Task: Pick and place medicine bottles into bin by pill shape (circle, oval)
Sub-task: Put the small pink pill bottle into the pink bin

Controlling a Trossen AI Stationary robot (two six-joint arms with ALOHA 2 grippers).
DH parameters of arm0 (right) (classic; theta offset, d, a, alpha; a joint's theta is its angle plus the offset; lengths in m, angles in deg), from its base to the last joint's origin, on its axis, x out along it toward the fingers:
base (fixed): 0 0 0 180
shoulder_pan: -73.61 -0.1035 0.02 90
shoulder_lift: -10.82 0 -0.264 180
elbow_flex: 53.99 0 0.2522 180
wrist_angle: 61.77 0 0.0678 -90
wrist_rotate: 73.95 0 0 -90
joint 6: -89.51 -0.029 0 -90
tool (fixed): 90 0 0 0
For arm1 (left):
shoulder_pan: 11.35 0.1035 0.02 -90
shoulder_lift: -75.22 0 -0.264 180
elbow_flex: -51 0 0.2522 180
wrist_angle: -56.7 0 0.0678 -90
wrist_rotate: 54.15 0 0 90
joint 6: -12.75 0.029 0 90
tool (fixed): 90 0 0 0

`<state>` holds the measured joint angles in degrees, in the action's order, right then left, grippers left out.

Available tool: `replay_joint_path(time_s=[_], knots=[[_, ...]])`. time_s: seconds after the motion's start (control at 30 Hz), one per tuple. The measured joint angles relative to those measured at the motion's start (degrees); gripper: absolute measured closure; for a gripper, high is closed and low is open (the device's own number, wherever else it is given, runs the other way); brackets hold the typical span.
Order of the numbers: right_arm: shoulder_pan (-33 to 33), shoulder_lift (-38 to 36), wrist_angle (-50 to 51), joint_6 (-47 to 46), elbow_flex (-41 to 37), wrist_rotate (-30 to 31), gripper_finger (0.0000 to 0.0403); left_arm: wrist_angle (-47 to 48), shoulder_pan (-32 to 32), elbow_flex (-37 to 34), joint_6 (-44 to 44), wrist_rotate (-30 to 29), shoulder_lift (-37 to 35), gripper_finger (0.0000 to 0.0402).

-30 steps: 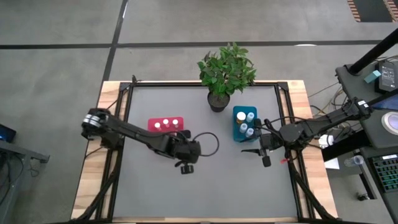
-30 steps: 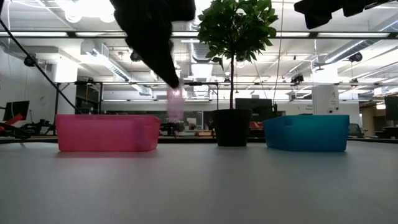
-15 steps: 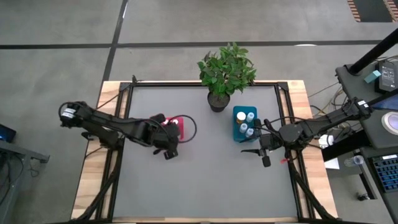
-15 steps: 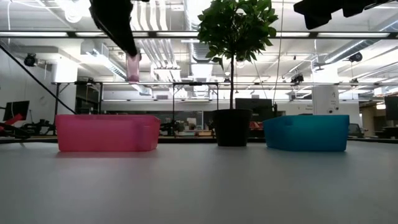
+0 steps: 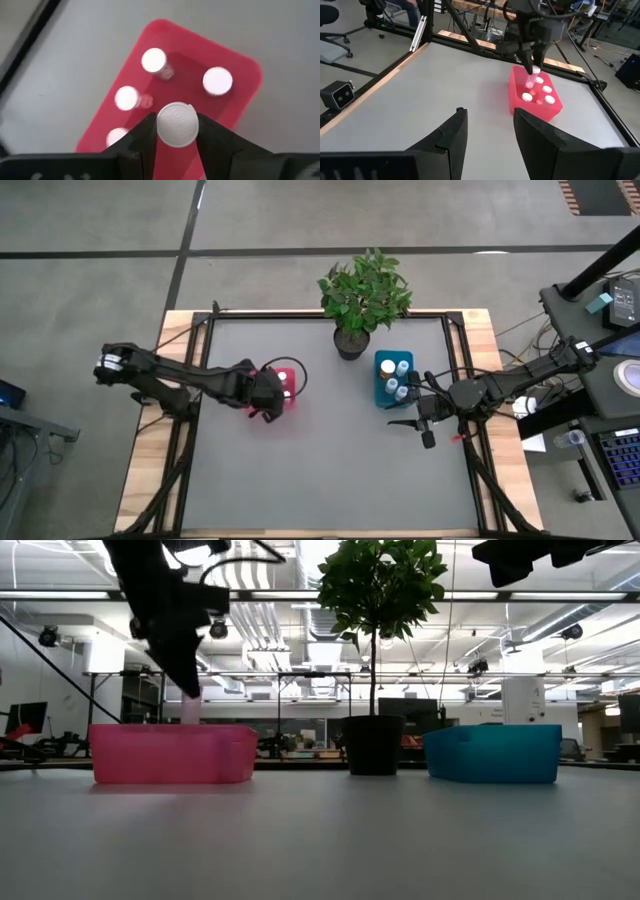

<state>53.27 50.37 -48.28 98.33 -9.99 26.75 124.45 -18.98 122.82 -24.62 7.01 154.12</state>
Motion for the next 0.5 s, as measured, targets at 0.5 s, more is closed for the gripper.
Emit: replay_joint_path(time_s=[0.5], knots=[[0.0,0.0,0.0,0.0,0.0,0.0,0.0252,-8.6,4.3,-8.0,-10.3,2.3,0.0,0.0301]])
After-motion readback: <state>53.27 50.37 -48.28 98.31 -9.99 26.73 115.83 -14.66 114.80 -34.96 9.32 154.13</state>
